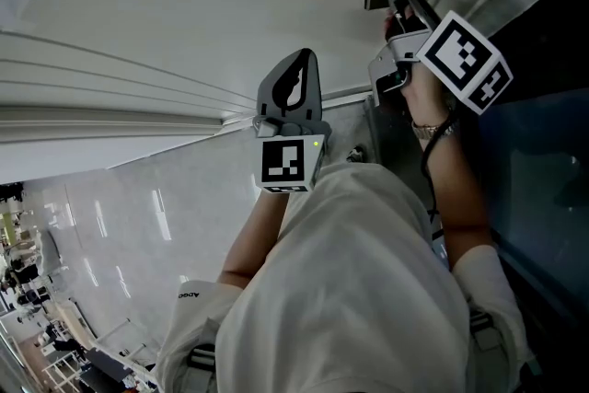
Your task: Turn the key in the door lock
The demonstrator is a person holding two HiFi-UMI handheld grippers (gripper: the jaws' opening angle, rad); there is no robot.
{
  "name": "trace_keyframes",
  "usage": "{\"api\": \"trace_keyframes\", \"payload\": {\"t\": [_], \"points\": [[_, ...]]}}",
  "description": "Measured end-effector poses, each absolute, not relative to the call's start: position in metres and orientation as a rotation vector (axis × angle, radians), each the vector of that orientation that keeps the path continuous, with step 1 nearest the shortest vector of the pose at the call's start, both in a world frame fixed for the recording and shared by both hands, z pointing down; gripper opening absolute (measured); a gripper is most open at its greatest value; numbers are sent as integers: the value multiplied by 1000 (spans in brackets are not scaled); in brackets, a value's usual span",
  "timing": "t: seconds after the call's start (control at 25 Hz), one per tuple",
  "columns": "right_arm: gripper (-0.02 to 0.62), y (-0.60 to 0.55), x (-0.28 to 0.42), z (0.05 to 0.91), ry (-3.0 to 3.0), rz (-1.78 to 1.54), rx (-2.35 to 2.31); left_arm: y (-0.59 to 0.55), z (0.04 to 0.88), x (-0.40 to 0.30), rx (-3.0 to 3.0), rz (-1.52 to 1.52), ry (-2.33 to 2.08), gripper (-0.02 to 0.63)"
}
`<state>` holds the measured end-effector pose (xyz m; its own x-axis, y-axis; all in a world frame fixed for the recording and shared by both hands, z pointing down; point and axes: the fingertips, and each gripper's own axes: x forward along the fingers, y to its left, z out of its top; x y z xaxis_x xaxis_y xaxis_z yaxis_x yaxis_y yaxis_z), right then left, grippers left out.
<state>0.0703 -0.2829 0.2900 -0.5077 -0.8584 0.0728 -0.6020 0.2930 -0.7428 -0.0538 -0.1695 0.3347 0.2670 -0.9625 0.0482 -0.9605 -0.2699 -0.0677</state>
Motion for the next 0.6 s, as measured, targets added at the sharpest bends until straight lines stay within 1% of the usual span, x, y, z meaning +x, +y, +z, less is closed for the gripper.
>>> {"api": "trace_keyframes", "payload": {"t": [0.16, 0.32, 0.44, 0.6], "points": [[15, -283, 71, 288, 2115, -1185, -1211, -169, 332, -55, -2481, -120, 1880, 6], [16, -285, 71, 290, 2045, -1235, -1169, -167, 335, -56, -2485, -117, 1878, 6], [17, -284, 71, 288, 2060, -1219, -1152, -164, 333, -57, -2485, -108, 1879, 6], [25, -277, 68, 291, 2218, -1105, -1211, -163, 334, -59, -2486, -98, 1888, 6]]}}
